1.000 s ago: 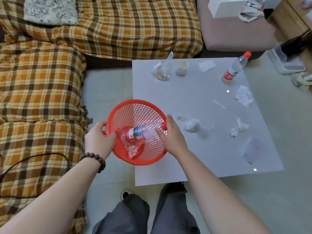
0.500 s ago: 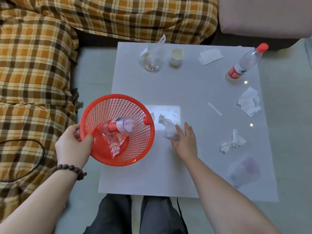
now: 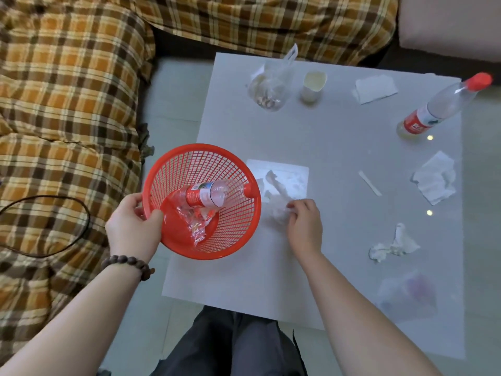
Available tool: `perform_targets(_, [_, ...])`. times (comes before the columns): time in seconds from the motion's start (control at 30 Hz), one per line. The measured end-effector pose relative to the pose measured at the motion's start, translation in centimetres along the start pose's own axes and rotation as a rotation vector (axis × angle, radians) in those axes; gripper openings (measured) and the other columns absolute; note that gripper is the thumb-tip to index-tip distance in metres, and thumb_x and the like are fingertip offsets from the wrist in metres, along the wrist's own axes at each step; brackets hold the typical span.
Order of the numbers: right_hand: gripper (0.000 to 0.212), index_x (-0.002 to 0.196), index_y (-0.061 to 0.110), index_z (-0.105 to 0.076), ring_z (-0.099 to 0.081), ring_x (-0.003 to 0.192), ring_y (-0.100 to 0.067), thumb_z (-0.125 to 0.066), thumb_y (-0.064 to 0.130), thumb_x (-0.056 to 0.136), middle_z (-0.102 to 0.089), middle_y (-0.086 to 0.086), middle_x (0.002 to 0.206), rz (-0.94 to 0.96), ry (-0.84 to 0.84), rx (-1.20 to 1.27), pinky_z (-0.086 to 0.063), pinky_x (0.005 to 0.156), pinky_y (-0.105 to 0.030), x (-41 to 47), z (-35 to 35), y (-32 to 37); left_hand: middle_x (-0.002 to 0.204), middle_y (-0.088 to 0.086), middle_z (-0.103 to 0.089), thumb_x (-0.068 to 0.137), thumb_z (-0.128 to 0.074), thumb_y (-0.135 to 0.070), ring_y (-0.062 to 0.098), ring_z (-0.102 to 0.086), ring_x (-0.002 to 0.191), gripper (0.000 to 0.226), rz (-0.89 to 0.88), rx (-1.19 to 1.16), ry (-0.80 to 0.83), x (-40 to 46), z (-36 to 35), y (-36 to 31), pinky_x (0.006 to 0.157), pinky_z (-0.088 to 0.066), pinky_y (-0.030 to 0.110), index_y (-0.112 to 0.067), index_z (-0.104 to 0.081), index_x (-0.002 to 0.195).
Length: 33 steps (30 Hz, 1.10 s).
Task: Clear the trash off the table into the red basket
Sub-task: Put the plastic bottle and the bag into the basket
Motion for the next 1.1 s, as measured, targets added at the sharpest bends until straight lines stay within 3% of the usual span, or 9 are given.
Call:
perform_targets(0.2, [0.024, 0.093, 0.011, -0.068, -0.055, 0.097, -0.024, -0.056, -0.004, 0.078, -0.058, -0.006, 0.103, 0.342, -0.147, 0.156, -0.042, 0.077, -0.025, -2.9, 5.7, 12.8, 0.07, -0.021, -0.056, 0.08, -0.063, -0.012, -0.006, -0.053, 0.062, 0.026, 0.03, -0.088, 0.011, -0.4, 1.2, -0.3, 0.049, -0.032, 0.005, -0.015, -0.067, 0.106])
perform_targets(0.4, [0.028, 0.101, 0.009, -0.068, -0.052, 0.106, -0.025, -0.055, 0.0, 0.078, -0.057, -0.008, 0.109, 0.62, 0.216, 0.1, -0.045, 0.091, -0.036, -7.6, 0.6, 21.4, 0.066, -0.019, -0.059, 0.08, -0.064, -0.011, -0.009, -0.055, 0.056, 0.019, 0.018, -0.189, 0.009, -1.2, 3.4, -1.2, 0.047, -0.035, 0.004, -0.024, -0.063, 0.094])
perform_targets(0.53, [0.036, 0.124, 0.024, -0.059, -0.043, 0.121, -0.021, -0.056, 0.02, 0.089, -0.05, -0.003, 0.13, 0.601, 0.38, 0.042, -0.039, 0.104, -0.039, -8.9, -2.5, 22.3, 0.065, -0.017, -0.059, 0.081, -0.064, -0.01, -0.012, -0.056, 0.056, 0.018, -0.003, -0.225, -0.027, -1.0, 6.0, -0.8, 0.047, -0.036, 0.003, -0.025, -0.061, 0.091])
perform_targets(0.6, [0.037, 0.126, 0.024, -0.057, -0.042, 0.124, -0.02, -0.055, 0.024, 0.089, -0.048, -0.002, 0.134, 0.629, 0.311, 0.077, -0.036, 0.107, -0.037, -9.1, -1.9, 23.1, 0.066, -0.016, -0.06, 0.08, -0.064, -0.01, -0.015, -0.055, 0.057, 0.017, -0.005, -0.24, -0.052, -0.6, 7.6, 0.0, 0.048, -0.036, 0.001, -0.024, -0.062, 0.09])
perform_targets(0.7, [0.041, 0.127, 0.023, -0.05, -0.041, 0.125, -0.019, -0.054, 0.026, 0.086, -0.044, -0.002, 0.134, 0.636, 0.094, 0.134, -0.033, 0.107, -0.029, -9.1, -0.2, 23.8, 0.066, -0.015, -0.061, 0.081, -0.062, -0.01, -0.005, -0.057, 0.057, 0.017, 0.025, -0.264, -0.083, 0.1, 9.8, 2.0, 0.048, -0.035, 0.007, -0.025, -0.062, 0.09])
perform_targets(0.77, [0.05, 0.133, 0.021, -0.043, -0.035, 0.132, -0.021, -0.056, 0.025, 0.085, -0.039, -0.005, 0.141, 0.542, 0.025, 0.122, -0.03, 0.11, -0.031, -8.8, -0.4, 23.4, 0.067, -0.015, -0.062, 0.081, -0.062, -0.01, -0.001, -0.058, 0.061, 0.018, 0.047, -0.284, -0.099, 0.8, 11.2, 3.5, 0.051, -0.037, 0.014, -0.025, -0.062, 0.09])
perform_targets(0.9, [0.07, 0.147, 0.018, -0.022, -0.021, 0.143, -0.02, -0.059, 0.028, 0.088, -0.025, -0.007, 0.154, 0.297, 0.187, 0.101, -0.022, 0.116, -0.036, -9.2, -4.8, 22.9, 0.07, -0.012, -0.064, 0.08, -0.062, -0.008, 0.005, -0.061, 0.065, 0.018, 0.06, -0.321, -0.103, 3.1, 14.0, 6.9, 0.055, -0.041, 0.02, -0.021, -0.063, 0.092])
perform_targets(0.97, [0.075, 0.149, 0.022, -0.013, -0.026, 0.141, -0.017, -0.057, 0.03, 0.089, -0.026, -0.003, 0.154, 0.25, 0.284, 0.141, -0.025, 0.113, -0.032, -10.3, -7.8, 24.0, 0.07, -0.012, -0.064, 0.081, -0.063, -0.009, 0.005, -0.062, 0.065, 0.017, 0.052, -0.329, -0.098, 4.7, 15.3, 8.7, 0.054, -0.041, 0.02, -0.022, -0.063, 0.092])
perform_targets(1.1, [0.071, 0.147, 0.03, -0.016, -0.048, 0.124, -0.017, -0.053, 0.019, 0.087, -0.044, 0.0, 0.139, 0.254, 0.319, 0.17, -0.044, 0.102, -0.038, -12.8, -13.3, 28.3, 0.069, -0.015, -0.063, 0.081, -0.063, -0.012, 0.002, -0.061, 0.064, 0.017, 0.034, -0.307, -0.075, 9.1, 18.3, 12.8, 0.054, -0.041, 0.019, -0.023, -0.063, 0.095])
Point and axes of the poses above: each hand's wrist, its own x-axis towards the middle knuckle, its own z-axis out of the back of the hand, y = z × x, the point moved 8 cm from there along x, towards the middle knuckle
